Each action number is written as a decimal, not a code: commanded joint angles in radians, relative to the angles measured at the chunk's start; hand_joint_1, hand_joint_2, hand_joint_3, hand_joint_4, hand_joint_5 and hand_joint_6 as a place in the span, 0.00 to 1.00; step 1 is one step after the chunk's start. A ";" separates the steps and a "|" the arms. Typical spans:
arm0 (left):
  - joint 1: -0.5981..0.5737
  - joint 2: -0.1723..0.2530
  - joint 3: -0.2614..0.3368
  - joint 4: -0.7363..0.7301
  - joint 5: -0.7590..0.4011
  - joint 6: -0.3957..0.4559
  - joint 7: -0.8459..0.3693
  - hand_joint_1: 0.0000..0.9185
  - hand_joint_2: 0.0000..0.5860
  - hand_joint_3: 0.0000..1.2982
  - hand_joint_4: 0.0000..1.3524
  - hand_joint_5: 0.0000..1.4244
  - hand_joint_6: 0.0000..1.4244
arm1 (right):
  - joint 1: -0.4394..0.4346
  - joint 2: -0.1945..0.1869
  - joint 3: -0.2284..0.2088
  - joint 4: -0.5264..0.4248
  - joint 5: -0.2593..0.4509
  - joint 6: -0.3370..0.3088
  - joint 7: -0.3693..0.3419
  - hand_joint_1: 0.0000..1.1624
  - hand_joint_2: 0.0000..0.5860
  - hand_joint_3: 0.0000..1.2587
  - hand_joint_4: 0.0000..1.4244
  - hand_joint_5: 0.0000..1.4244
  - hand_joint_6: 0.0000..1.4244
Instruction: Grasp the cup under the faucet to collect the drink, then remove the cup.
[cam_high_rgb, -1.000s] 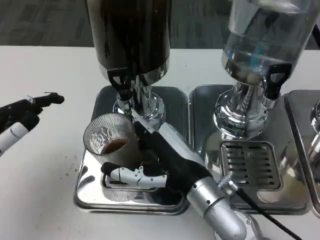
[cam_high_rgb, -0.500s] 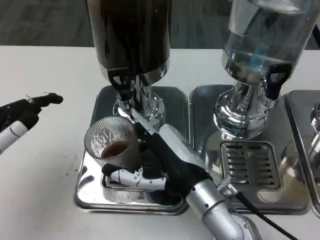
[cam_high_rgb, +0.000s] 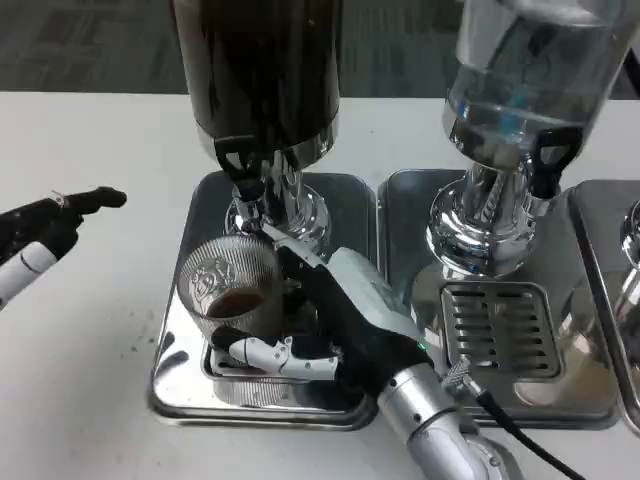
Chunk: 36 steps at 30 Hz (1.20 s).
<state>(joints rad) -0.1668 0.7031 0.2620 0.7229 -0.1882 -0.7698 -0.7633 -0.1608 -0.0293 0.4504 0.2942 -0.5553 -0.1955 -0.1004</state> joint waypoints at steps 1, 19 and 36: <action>-0.005 0.018 -0.005 0.002 0.001 0.008 -0.007 0.00 0.35 0.20 0.09 0.07 0.08 | 0.018 0.002 0.012 -0.019 -0.015 0.004 -0.022 0.49 0.33 0.10 0.07 0.21 0.33; -0.088 -0.048 -0.105 0.031 0.019 -0.007 -0.048 0.00 0.37 0.19 0.08 0.07 0.08 | 0.045 0.005 0.003 -0.049 -0.012 0.011 -0.055 0.50 0.34 0.18 0.18 0.29 0.42; -0.099 -0.048 -0.130 0.059 0.020 -0.015 -0.044 0.00 0.38 0.18 0.08 0.07 0.08 | 0.046 0.006 0.006 -0.052 -0.013 0.013 -0.081 0.49 0.35 0.23 0.25 0.35 0.47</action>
<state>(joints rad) -0.2504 0.6552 0.1377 0.7688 -0.1832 -0.7712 -0.8014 -0.1174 -0.0293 0.4534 0.2598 -0.5648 -0.1867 -0.1758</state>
